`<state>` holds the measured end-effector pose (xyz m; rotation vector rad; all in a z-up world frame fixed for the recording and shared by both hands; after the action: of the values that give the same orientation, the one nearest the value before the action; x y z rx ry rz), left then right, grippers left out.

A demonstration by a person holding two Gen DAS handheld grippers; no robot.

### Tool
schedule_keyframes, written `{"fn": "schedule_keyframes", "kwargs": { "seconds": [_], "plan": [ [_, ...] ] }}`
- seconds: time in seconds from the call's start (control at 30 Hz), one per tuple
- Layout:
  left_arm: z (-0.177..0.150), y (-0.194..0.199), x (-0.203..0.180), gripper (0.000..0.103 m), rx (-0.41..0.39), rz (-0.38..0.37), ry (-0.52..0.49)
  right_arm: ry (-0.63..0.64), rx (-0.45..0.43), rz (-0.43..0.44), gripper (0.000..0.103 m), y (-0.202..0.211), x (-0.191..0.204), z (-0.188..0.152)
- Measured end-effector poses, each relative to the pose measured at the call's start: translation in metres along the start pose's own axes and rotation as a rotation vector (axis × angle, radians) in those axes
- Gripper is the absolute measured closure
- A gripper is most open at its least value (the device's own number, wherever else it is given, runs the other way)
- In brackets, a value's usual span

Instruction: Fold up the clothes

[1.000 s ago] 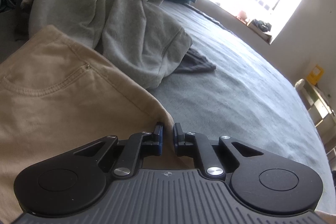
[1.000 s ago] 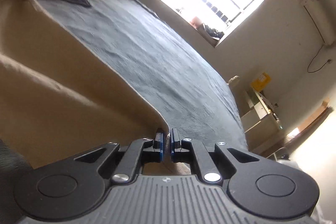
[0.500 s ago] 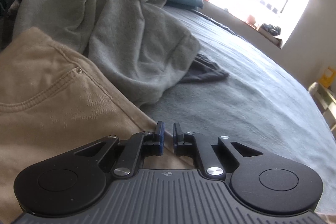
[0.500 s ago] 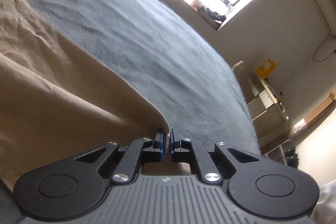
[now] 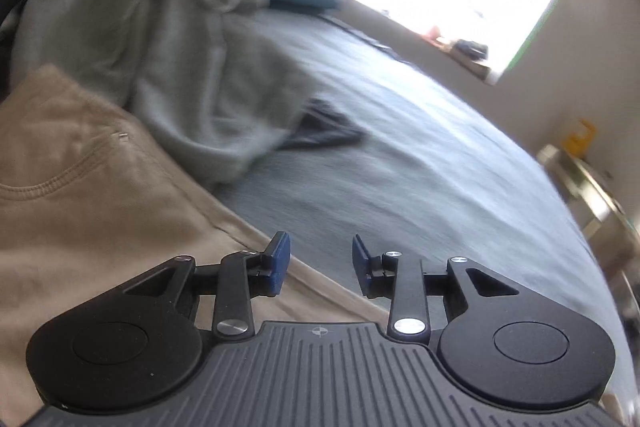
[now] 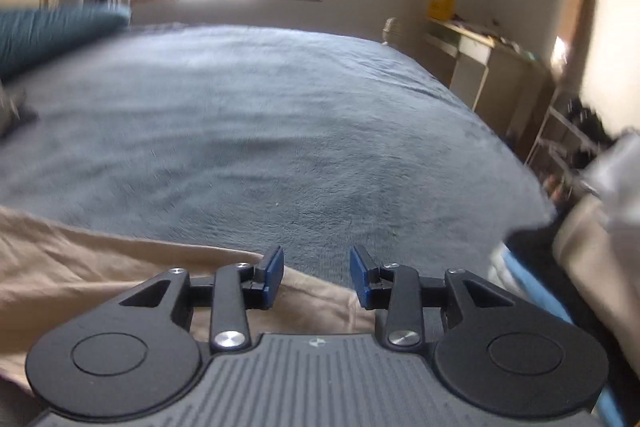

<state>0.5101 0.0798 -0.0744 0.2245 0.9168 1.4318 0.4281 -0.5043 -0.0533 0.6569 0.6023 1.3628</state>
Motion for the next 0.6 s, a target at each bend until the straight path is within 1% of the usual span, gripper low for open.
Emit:
{"fn": "schedule_keyframes", "kwargs": {
  "seconds": [0.1,0.2,0.27,0.3,0.37,0.43,0.5,0.53,0.6],
  "plan": [
    [-0.035,0.03,-0.05,0.063,0.044,-0.098,-0.187,-0.139,0.043,0.128,0.06,0.036,-0.01,-0.023],
    [-0.086,0.051,-0.098,0.06,0.113,-0.191,-0.383,-0.294,0.112,0.23,0.06,0.055,-0.022,-0.055],
    [-0.122,0.064,-0.128,0.059,0.161,-0.251,-0.514,-0.406,0.185,0.283,0.06,0.054,-0.026,-0.078],
    [-0.14,0.069,-0.141,0.059,0.18,-0.268,-0.578,-0.463,0.218,0.306,0.06,0.049,-0.027,-0.088],
    [-0.174,0.072,-0.162,0.059,0.199,-0.279,-0.708,-0.57,0.277,0.342,0.06,0.039,-0.03,-0.106],
    [-0.206,0.071,-0.179,0.059,0.212,-0.292,-0.867,-0.649,0.302,0.344,0.06,0.023,-0.031,-0.114],
    [-0.235,0.065,-0.187,0.059,0.222,-0.28,-1.024,-0.717,0.305,0.345,0.06,0.01,-0.032,-0.118],
    [-0.246,0.061,-0.189,0.059,0.216,-0.262,-1.089,-0.75,0.301,0.348,0.06,0.005,-0.033,-0.119],
    [-0.261,0.054,-0.191,0.059,0.179,-0.223,-1.18,-0.81,0.28,0.366,0.06,-0.01,-0.026,-0.12]
  ]
}}
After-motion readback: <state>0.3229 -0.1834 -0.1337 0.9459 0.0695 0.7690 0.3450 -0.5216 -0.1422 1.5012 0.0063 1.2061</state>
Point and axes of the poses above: each gripper's, at about its wrist camera, not at the fingertips, and y roughly against the way its jaws point, x to its left, z to its top, the point moved 10 cm from there along -y, roughly the way its jaws point, and after that the axes turned 8 degrees about x, right-handed, at the moved point
